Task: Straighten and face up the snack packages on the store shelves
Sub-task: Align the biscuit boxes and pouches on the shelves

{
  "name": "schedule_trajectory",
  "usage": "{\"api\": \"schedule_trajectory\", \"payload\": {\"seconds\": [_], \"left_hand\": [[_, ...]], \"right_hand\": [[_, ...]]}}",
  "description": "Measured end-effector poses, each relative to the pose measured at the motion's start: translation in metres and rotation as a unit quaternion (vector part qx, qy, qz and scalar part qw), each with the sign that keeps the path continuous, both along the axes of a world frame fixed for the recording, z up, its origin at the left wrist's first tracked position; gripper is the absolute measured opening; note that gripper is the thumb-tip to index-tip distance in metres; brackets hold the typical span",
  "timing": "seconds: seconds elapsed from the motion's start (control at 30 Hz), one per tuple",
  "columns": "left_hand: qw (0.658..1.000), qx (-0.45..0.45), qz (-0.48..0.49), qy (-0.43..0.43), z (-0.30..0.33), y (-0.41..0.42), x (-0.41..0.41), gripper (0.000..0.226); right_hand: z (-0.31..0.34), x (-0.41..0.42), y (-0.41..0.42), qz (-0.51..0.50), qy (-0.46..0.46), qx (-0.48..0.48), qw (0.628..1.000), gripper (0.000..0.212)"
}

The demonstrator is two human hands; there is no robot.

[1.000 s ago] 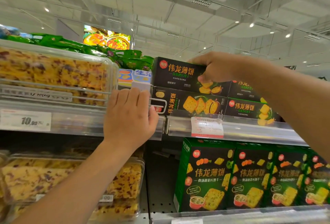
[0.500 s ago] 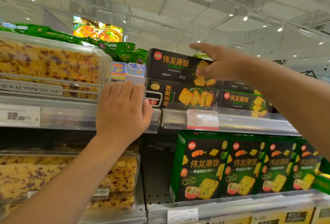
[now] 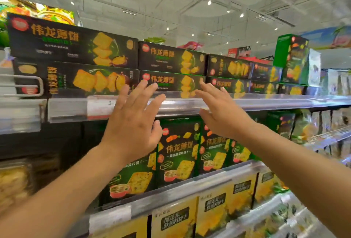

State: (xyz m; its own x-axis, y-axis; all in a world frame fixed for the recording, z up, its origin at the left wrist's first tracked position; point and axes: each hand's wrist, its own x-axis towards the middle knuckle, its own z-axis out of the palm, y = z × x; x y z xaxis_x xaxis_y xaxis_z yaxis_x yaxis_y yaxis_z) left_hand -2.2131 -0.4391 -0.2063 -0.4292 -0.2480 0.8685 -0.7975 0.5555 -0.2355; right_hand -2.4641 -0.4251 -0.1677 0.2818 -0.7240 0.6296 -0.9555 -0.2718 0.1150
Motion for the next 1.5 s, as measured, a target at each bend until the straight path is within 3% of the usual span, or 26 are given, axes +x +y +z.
{"api": "schedule_trajectory", "payload": {"seconds": [0.23, 0.43, 0.53, 0.7, 0.83, 0.97, 1.17, 1.5], "left_hand": [[0.978, 0.066, 0.196, -0.037, -0.004, -0.02, -0.063, 0.068], [0.966, 0.091, 0.238, 0.051, -0.008, -0.013, -0.098, 0.068], [0.968, 0.1, 0.222, 0.066, -0.009, -0.009, -0.13, 0.065], [0.991, 0.087, 0.102, -0.003, 0.001, -0.01, -0.202, 0.061], [0.996, 0.078, 0.037, -0.036, 0.005, -0.025, -0.252, 0.059], [0.995, 0.062, 0.007, -0.075, 0.006, -0.052, -0.3, 0.06], [0.991, 0.027, 0.077, -0.106, -0.005, -0.08, -0.356, 0.063], [0.981, -0.014, 0.194, -0.007, -0.036, -0.1, -0.432, 0.07]], "right_hand": [[-0.027, -0.127, -0.037, -0.031, -0.004, 0.064, 0.997, 0.06], [-0.057, -0.141, -0.051, 0.031, -0.027, -0.016, 0.999, 0.073], [-0.064, -0.143, -0.058, 0.041, -0.027, -0.044, 0.998, 0.084], [-0.069, -0.153, -0.065, 0.068, -0.008, -0.055, 0.996, 0.098], [-0.072, -0.184, -0.064, 0.101, -0.014, -0.04, 0.994, 0.088], [-0.071, -0.256, -0.066, 0.008, -0.066, -0.029, 0.997, 0.08], [-0.058, -0.35, -0.079, -0.07, -0.081, -0.035, 0.994, 0.071], [-0.076, -0.411, -0.133, 0.078, -0.101, -0.209, 0.97, 0.052]]}}
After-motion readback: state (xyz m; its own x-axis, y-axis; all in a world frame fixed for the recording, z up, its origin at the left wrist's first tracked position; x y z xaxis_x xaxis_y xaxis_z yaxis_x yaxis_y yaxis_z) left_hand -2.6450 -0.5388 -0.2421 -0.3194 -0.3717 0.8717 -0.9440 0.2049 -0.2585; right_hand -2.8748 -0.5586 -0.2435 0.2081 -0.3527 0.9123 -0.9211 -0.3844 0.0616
